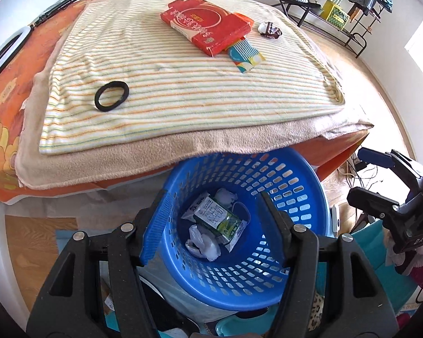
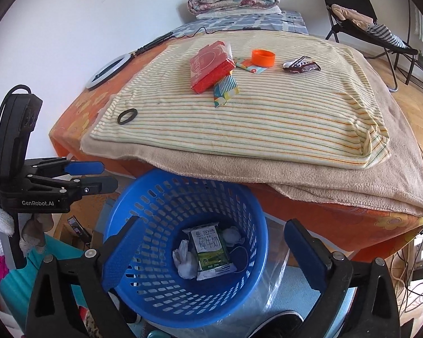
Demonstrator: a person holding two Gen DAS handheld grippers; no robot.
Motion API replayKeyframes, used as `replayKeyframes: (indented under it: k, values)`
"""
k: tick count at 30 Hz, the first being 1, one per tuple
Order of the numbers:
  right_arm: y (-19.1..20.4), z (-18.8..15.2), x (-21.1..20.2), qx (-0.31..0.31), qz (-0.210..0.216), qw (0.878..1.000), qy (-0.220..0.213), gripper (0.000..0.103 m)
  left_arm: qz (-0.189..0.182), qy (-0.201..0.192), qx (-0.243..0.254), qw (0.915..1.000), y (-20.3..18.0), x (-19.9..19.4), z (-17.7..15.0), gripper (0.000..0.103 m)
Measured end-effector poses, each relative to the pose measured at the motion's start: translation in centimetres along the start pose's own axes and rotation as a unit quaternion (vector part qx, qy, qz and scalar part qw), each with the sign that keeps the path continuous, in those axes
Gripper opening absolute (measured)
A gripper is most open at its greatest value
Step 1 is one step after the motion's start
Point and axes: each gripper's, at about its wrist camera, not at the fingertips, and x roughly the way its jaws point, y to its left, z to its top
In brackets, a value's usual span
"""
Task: Collect trash
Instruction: 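Reach the left tool to the black ring while the right tool reaches the red tube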
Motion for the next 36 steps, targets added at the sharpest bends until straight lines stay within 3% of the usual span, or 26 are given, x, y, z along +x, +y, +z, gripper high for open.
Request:
replayKeyframes:
  k: [11, 20, 27, 32, 36]
  values:
    - [-0.7, 5.5, -1.4, 0.006, 0.029, 0.999, -0.037, 0.101, 0.049, -0.04, -0.009, 0.9979, 4.7, -2.6, 5.2, 0.064]
    - [-1.1, 10.5, -0.3, 0.009, 0.061, 0.996, -0.057, 0.099, 0.063, -0.026, -0.034, 0.9971, 8.4, -1.1, 7.2, 0.064]
    - [-2.5, 13.8, 3.1, 0.06, 0.129, 0.989, -0.036, 0.081, 0.057, -0.005, -0.047, 0.9972, 9.5, 0.7, 8.2, 0.047]
    - [-3.8, 15.8, 6.4, 0.094, 0.137, 0.986, -0.025, 0.068, 0.064, 0.009, -0.044, 0.9969, 9.8, 2.0, 8.5, 0.035]
    - [-4.4, 17.3, 8.5, 0.107, 0.134, 0.985, -0.024, 0.065, 0.066, 0.015, -0.05, 0.9964, 10.3, 2.8, 8.8, 0.035]
